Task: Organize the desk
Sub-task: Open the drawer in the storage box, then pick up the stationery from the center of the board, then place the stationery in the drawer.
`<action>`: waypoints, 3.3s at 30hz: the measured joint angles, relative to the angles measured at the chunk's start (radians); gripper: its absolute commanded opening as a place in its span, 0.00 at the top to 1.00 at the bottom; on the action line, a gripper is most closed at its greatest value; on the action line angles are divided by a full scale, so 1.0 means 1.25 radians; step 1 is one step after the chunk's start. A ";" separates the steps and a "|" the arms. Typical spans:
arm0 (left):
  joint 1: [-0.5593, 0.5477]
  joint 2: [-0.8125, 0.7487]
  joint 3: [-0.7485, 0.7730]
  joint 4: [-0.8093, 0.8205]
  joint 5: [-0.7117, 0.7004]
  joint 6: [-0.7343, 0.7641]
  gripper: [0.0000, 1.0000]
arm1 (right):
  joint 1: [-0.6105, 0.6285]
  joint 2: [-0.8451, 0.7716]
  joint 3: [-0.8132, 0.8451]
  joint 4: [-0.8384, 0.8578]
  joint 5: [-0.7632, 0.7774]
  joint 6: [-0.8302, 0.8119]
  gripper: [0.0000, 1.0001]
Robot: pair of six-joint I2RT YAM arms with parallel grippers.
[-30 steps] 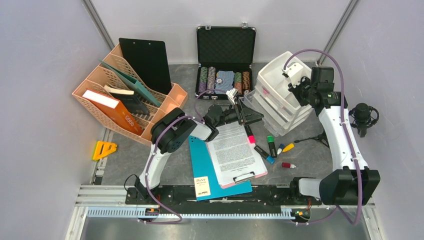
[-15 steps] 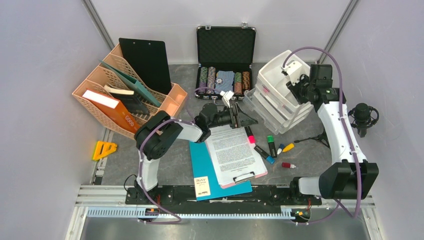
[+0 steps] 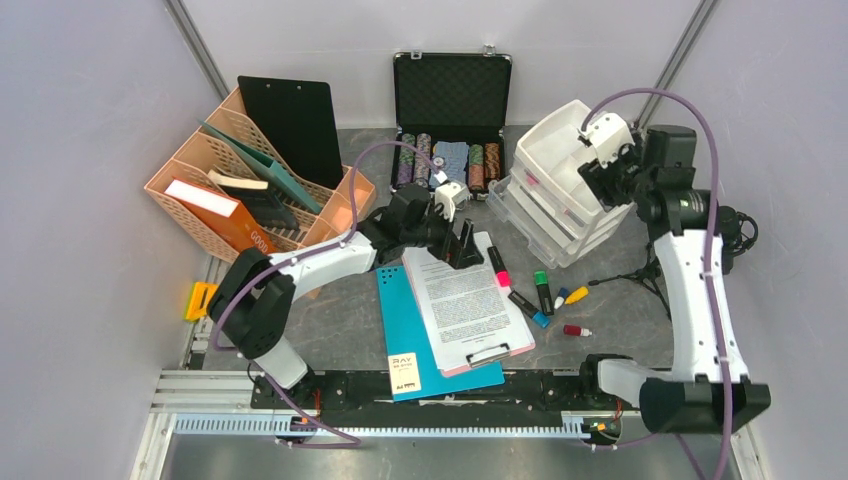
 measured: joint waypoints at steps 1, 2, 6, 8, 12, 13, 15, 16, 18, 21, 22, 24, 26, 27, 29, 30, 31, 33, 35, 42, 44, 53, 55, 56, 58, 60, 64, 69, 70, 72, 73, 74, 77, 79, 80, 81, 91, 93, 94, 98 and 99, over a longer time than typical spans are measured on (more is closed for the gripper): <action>0.000 -0.012 0.002 -0.044 -0.016 0.037 0.00 | 0.000 -0.020 -0.001 -0.006 -0.003 -0.002 0.30; 0.000 -0.021 0.008 -0.092 -0.025 0.071 0.00 | 0.000 -0.041 -0.004 -0.009 -0.005 -0.005 0.29; 0.000 -0.027 0.067 -0.266 -0.076 0.190 0.00 | 0.000 -0.142 -0.067 -0.018 -0.020 -0.028 0.29; 0.000 -0.035 0.093 -0.331 -0.106 0.244 0.00 | 0.000 -0.183 -0.101 -0.044 -0.032 -0.047 0.29; 0.000 -0.074 0.107 -0.421 -0.158 0.336 0.00 | 0.000 -0.247 -0.191 -0.099 -0.067 -0.114 0.29; 0.000 -0.080 0.107 -0.433 -0.165 0.347 0.00 | 0.000 -0.253 -0.206 -0.111 -0.072 -0.127 0.29; 0.000 -0.094 0.107 -0.463 -0.182 0.379 0.00 | 0.000 -0.276 -0.264 -0.147 -0.097 -0.187 0.29; 0.000 -0.098 0.107 -0.474 -0.186 0.392 0.00 | 0.000 -0.285 -0.289 -0.166 -0.106 -0.214 0.29; 0.000 -0.103 0.107 -0.495 -0.196 0.417 0.00 | 0.000 -0.306 -0.352 -0.201 -0.127 -0.282 0.29; 0.000 -0.103 0.107 -0.521 -0.213 0.455 0.00 | 0.000 -0.326 -0.436 -0.253 -0.149 -0.374 0.30; 0.000 -0.103 0.107 -0.528 -0.220 0.467 0.00 | 0.000 -0.327 -0.461 -0.265 -0.153 -0.398 0.30; 0.000 -0.103 0.107 -0.537 -0.229 0.487 0.00 | 0.000 -0.323 -0.517 -0.281 -0.157 -0.448 0.30; 0.000 -0.103 0.107 -0.540 -0.240 0.502 0.00 | 0.000 -0.316 -0.563 -0.283 -0.159 -0.482 0.32; 0.000 -0.103 0.107 -0.540 -0.247 0.508 0.00 | 0.000 -0.313 -0.596 -0.279 -0.159 -0.500 0.32; 0.000 -0.103 0.107 -0.540 -0.254 0.519 0.00 | 0.000 -0.307 -0.652 -0.267 -0.155 -0.524 0.33; 0.000 -0.103 0.107 -0.540 -0.260 0.523 0.00 | 0.000 -0.305 -0.675 -0.258 -0.152 -0.532 0.33; 0.000 -0.103 0.107 -0.540 -0.266 0.526 0.00 | 0.000 -0.304 -0.696 -0.248 -0.149 -0.540 0.34; 0.000 -0.103 0.107 -0.540 -0.274 0.529 0.00 | 0.000 -0.303 -0.731 -0.223 -0.143 -0.553 0.34; 0.000 -0.103 0.107 -0.540 -0.283 0.530 0.00 | 0.000 -0.304 -0.751 -0.199 -0.136 -0.564 0.35; 0.000 -0.103 0.107 -0.540 -0.291 0.537 0.00 | 0.002 -0.296 -0.781 -0.135 -0.132 -0.575 0.42; 0.000 -0.103 0.107 -0.540 -0.292 0.540 0.00 | 0.002 -0.291 -0.782 -0.124 -0.132 -0.575 0.50; 0.000 -0.103 0.107 -0.540 -0.296 0.541 0.00 | 0.002 -0.263 -0.776 -0.091 -0.151 -0.580 0.95; 0.000 -0.103 0.107 -0.546 -0.297 0.541 0.00 | 0.003 -0.249 -0.755 -0.114 -0.164 -0.578 0.99; 0.000 -0.103 0.107 -0.551 -0.297 0.541 0.00 | 0.004 -0.242 -0.730 -0.135 -0.176 -0.576 1.00; 0.000 -0.103 0.112 -0.572 -0.297 0.540 0.00 | 0.004 -0.241 -0.674 -0.169 -0.201 -0.576 1.00; 0.000 -0.107 0.117 -0.587 -0.299 0.540 0.00 | 0.004 -0.239 -0.597 -0.200 -0.235 -0.570 1.00; 0.000 -0.130 0.134 -0.607 -0.310 0.540 0.00 | 0.006 -0.201 -0.419 -0.236 -0.306 -0.509 1.00; 0.000 -0.161 0.154 -0.621 -0.312 0.539 0.00 | 0.034 -0.118 -0.255 -0.194 -0.349 -0.357 1.00; 0.000 -0.163 0.157 -0.622 -0.312 0.539 0.00 | 0.050 -0.104 -0.239 -0.171 -0.346 -0.320 1.00; 0.000 -0.164 0.159 -0.623 -0.312 0.537 0.00 | 0.085 -0.084 -0.229 -0.126 -0.330 -0.256 0.99; 0.000 -0.164 0.160 -0.623 -0.312 0.537 0.00 | 0.100 -0.078 -0.229 -0.111 -0.321 -0.233 0.99; 0.000 -0.164 0.160 -0.623 -0.312 0.536 0.00 | 0.124 -0.069 -0.229 -0.093 -0.303 -0.203 0.99; 0.000 -0.164 0.160 -0.624 -0.312 0.529 0.00 | 0.174 -0.040 -0.229 -0.038 -0.249 -0.122 0.99; 0.000 -0.164 0.160 -0.624 -0.312 0.526 0.00 | 0.185 -0.022 -0.230 -0.008 -0.219 -0.081 0.99; 0.000 -0.164 0.160 -0.624 -0.311 0.525 0.00 | 0.187 -0.012 -0.230 0.009 -0.199 -0.058 0.99; 0.000 -0.164 0.160 -0.624 -0.311 0.525 0.00 | 0.187 -0.005 -0.230 0.024 -0.182 -0.039 0.99; 0.000 -0.164 0.161 -0.625 -0.307 0.519 0.00 | 0.203 0.027 -0.254 0.082 -0.065 0.045 0.90; 0.000 -0.164 0.161 -0.625 -0.305 0.518 0.00 | 0.203 0.034 -0.267 0.084 -0.054 0.050 0.84; 0.000 -0.164 0.161 -0.625 -0.305 0.517 0.00 | 0.203 0.036 -0.273 0.084 -0.046 0.052 0.79; 0.000 -0.164 0.161 -0.625 -0.304 0.516 0.00 | 0.203 0.043 -0.284 0.084 -0.020 0.061 0.56; 0.000 -0.164 0.161 -0.625 -0.304 0.515 0.00 | 0.203 0.043 -0.284 0.084 -0.013 0.063 0.52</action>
